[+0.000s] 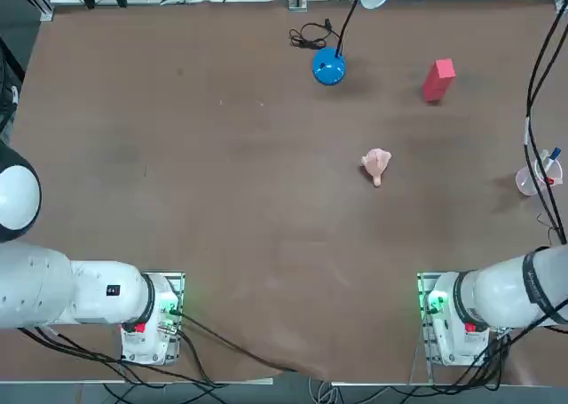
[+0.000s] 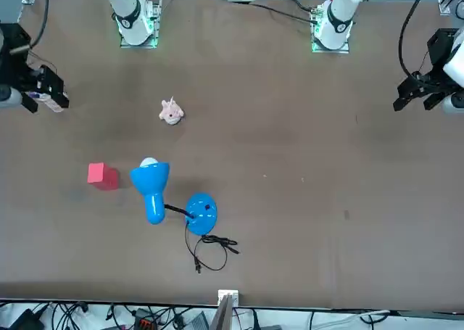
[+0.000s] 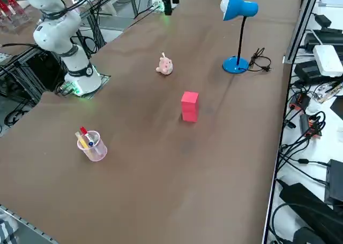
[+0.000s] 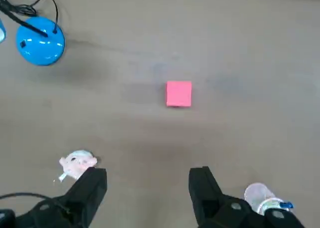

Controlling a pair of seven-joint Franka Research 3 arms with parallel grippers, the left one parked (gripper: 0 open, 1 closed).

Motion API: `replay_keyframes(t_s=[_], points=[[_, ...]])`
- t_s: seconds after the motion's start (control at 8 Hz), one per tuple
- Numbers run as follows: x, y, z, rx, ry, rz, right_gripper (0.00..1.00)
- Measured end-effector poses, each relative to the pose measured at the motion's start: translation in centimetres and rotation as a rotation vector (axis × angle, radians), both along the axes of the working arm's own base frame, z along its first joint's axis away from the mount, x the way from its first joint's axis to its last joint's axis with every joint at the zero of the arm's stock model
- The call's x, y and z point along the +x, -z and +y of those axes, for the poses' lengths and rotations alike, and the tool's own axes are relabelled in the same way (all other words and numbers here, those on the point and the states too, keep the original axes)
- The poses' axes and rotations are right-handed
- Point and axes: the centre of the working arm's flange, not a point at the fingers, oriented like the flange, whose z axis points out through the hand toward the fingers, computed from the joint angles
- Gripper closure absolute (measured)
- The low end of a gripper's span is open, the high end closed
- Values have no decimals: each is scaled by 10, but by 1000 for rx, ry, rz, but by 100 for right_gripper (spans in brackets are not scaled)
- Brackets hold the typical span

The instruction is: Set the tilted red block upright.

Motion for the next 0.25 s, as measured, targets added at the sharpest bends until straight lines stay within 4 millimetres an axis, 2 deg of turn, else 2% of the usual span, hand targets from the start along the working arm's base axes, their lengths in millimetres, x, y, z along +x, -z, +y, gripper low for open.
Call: replay_keyframes(t_s=[0.25], points=[[-4, -6, -1, 3, 24, -9, 0]])
